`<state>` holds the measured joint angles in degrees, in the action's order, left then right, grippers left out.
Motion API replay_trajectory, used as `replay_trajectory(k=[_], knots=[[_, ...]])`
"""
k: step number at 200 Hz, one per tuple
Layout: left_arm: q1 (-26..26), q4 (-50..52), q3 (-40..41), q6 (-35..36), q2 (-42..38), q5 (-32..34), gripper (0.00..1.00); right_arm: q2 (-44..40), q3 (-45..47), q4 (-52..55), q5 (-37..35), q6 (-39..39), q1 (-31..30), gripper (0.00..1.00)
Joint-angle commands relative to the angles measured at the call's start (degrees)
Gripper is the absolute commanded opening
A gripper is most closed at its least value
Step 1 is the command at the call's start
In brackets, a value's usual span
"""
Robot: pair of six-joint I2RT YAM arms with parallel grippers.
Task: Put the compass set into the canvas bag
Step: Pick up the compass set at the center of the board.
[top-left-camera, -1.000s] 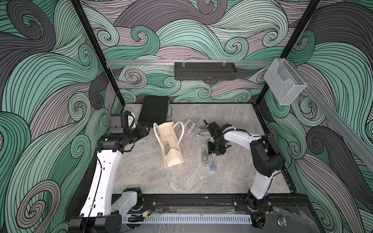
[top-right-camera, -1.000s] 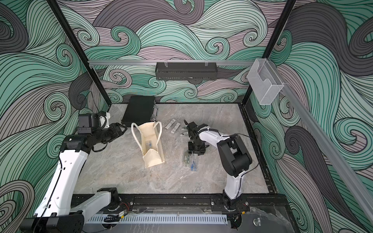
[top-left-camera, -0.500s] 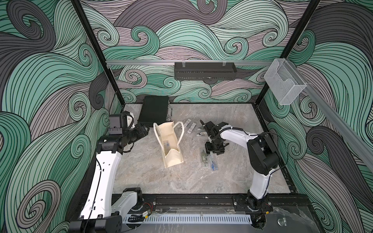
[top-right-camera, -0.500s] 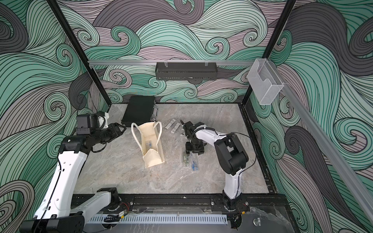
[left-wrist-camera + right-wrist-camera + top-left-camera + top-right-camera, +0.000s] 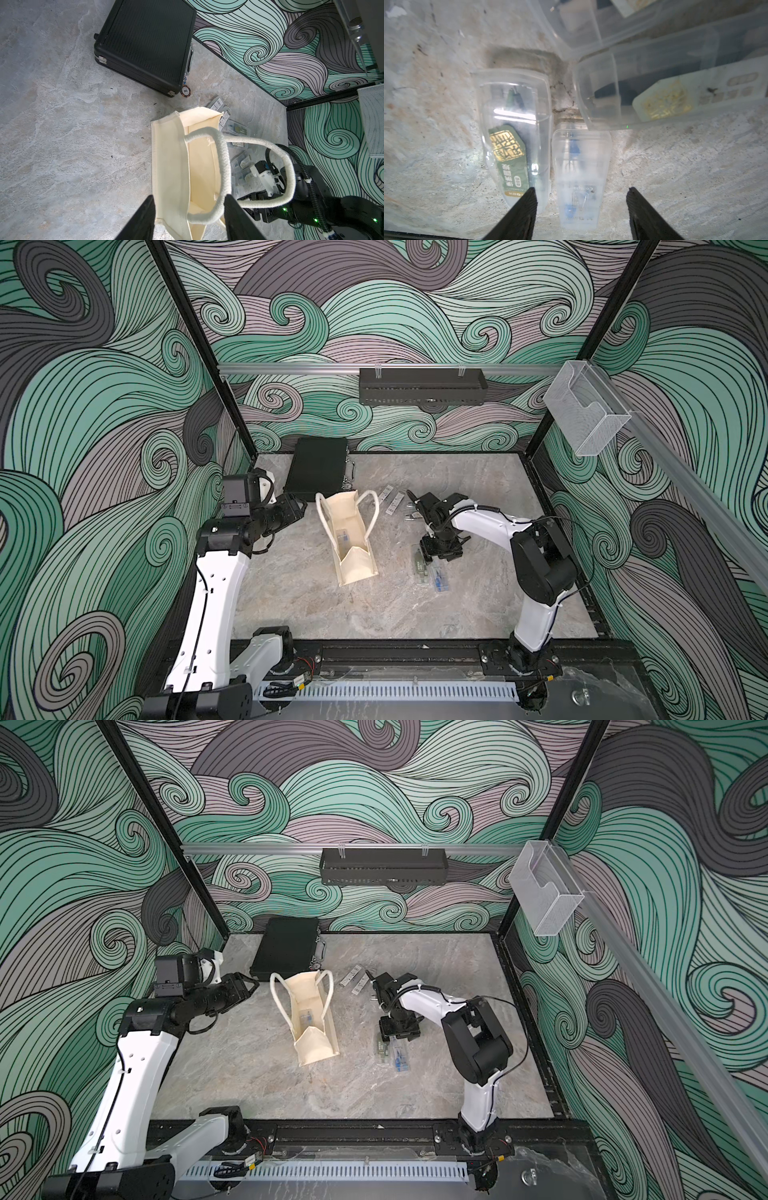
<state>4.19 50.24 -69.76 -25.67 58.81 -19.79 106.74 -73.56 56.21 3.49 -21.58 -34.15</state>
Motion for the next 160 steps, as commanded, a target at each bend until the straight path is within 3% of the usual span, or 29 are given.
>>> replay_trajectory(k=[1,87,160], knots=[[0.4,1.5,-2.4,1.8,0.7,-2.1,0.55,-0.3,1.6,0.8,-0.9,-0.7,0.0,0.69],[0.5,1.9,-1.0,1.7,-1.2,-2.8,0.55,1.0,5.2,-2.9,-1.2,-0.7,-0.2,0.66],[0.4,2.7,-0.1,1.4,-2.6,-1.5,0.55,3.2,8.0,-7.9,-0.1,-0.2,-0.1,0.56]])
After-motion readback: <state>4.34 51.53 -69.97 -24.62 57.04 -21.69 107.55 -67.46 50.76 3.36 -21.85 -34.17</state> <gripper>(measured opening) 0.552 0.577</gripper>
